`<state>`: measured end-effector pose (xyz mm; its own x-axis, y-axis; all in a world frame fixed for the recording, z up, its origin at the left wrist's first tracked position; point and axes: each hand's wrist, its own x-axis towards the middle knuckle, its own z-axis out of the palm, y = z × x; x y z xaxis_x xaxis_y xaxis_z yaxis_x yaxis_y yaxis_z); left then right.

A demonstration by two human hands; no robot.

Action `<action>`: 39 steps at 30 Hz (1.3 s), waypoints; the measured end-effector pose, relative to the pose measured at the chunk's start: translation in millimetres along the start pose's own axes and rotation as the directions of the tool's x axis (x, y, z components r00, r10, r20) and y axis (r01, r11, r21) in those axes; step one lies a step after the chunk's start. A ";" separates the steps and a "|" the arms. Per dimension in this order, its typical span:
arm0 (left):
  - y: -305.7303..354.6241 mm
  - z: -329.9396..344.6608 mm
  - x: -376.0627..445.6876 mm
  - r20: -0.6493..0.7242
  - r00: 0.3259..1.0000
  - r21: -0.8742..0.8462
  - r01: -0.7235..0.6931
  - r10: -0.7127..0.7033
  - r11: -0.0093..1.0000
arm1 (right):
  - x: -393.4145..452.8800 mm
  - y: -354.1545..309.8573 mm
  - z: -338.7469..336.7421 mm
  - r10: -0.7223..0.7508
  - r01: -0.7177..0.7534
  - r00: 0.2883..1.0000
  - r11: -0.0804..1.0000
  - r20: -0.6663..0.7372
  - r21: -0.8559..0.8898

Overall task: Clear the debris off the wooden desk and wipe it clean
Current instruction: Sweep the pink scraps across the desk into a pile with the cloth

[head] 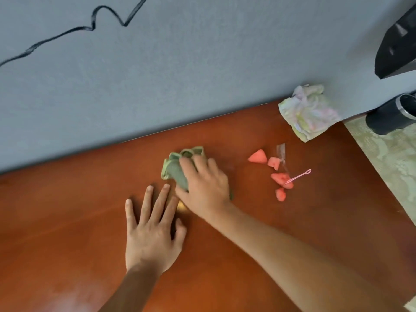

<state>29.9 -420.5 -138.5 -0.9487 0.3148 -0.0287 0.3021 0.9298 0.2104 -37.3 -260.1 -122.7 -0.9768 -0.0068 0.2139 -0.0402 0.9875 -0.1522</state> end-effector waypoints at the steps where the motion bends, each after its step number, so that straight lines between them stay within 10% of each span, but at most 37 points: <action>1: 0.4 1.0 0.8 -0.005 1.000 0.003 0.002 -0.002 1.000 | -10.9 1.1 -1.7 0.002 -0.002 1.000 1.000 0.007 -0.008; 7: 0.2 1.1 2.1 0.037 0.999 0.030 0.022 -0.023 0.999 | 25.5 1.2 -12.1 0.452 -0.460 0.883 0.887 0.125 0.043; 12: 29.6 -17.2 29.8 -0.041 0.995 -0.244 0.075 -0.087 0.967 | -11.6 27.2 -47.3 0.271 -0.363 0.928 0.803 0.254 0.472; 17: 57.6 -30.1 104.6 0.125 0.979 -0.393 -0.098 0.158 0.914 | -156.6 130.2 -58.6 0.207 -0.201 0.974 0.977 -0.091 0.068; 24: 78.0 -15.9 141.6 0.129 0.971 -0.440 -0.126 0.202 0.889 | -179.0 158.1 -52.7 0.506 -0.467 0.827 0.860 0.243 -0.205; 39: 170.2 3.8 176.6 0.271 0.815 -0.620 -0.260 0.513 0.740 | -178.7 158.9 -51.2 0.527 -0.487 0.808 0.849 0.264 -0.206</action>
<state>-85.9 -206.0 -111.5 -0.5926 0.7851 -0.1802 0.4130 0.4882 0.7688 141.6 -93.9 -135.8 -0.8656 0.4737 -0.1624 0.4847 0.8740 -0.0341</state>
